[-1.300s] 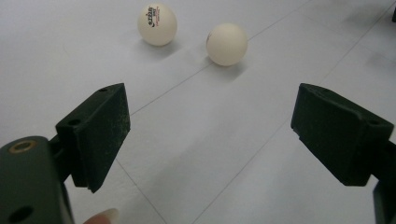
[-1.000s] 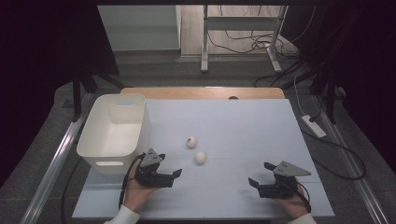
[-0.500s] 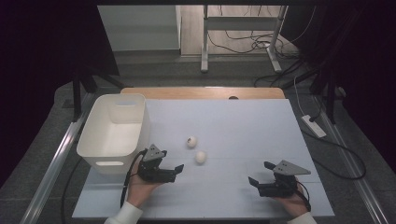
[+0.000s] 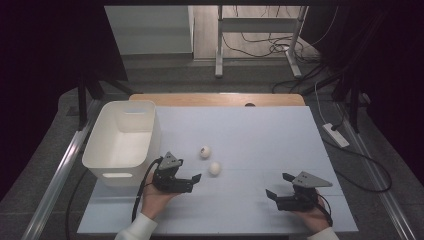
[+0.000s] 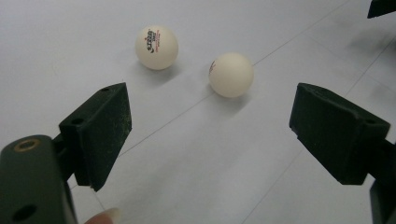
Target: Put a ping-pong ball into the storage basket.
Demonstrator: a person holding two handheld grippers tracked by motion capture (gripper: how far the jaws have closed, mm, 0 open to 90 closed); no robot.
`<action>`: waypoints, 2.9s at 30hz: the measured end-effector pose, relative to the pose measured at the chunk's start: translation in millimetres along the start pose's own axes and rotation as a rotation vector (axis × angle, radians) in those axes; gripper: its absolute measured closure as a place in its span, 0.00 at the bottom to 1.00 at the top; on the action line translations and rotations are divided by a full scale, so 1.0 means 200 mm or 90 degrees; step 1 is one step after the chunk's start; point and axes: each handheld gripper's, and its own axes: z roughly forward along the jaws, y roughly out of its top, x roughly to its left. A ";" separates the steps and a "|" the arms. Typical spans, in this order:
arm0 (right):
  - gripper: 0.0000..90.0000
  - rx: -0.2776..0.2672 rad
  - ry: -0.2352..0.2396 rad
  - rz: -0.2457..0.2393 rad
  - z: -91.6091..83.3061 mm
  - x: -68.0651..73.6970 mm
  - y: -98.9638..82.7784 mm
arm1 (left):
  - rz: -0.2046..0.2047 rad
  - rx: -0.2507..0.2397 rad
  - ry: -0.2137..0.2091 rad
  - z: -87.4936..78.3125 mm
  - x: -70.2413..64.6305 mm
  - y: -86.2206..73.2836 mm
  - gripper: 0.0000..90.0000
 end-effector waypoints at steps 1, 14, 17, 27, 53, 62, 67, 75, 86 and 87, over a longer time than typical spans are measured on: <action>0.12 0.000 0.000 0.000 0.00 0.00 0.00 | -0.002 0.000 0.000 0.00 0.00 0.00 0.15; 0.12 -0.001 -0.004 0.001 0.00 0.00 0.00 | -0.007 -0.008 -0.007 0.04 0.00 0.04 0.15; 0.12 0.000 -0.004 0.001 0.00 0.00 0.00 | -0.002 -0.005 -0.010 0.06 -0.01 0.06 0.15; 0.12 -0.005 -0.013 0.005 -0.01 -0.01 0.00 | -0.021 -0.027 -0.020 0.11 0.01 0.16 0.15; 0.12 -0.001 -0.016 0.003 0.00 -0.01 -0.01 | -0.015 -0.012 0.001 0.21 0.08 0.31 0.14; 0.12 -0.002 -0.018 0.003 -0.01 -0.01 -0.01 | -0.013 -0.003 0.018 0.23 0.11 0.34 0.14; 0.12 0.003 -0.019 0.004 0.00 -0.01 -0.01 | -0.015 -0.001 0.023 0.23 0.13 0.35 0.14; 0.13 0.001 -0.022 0.002 0.00 -0.01 -0.01 | -0.010 0.010 0.036 0.27 0.17 0.38 0.14; 0.13 -0.003 -0.022 0.002 -0.01 -0.01 -0.01 | -0.009 0.036 0.040 0.34 0.21 0.39 0.14; 0.13 -0.002 -0.022 0.002 -0.01 -0.01 -0.01 | -0.007 0.039 0.039 0.34 0.21 0.39 0.14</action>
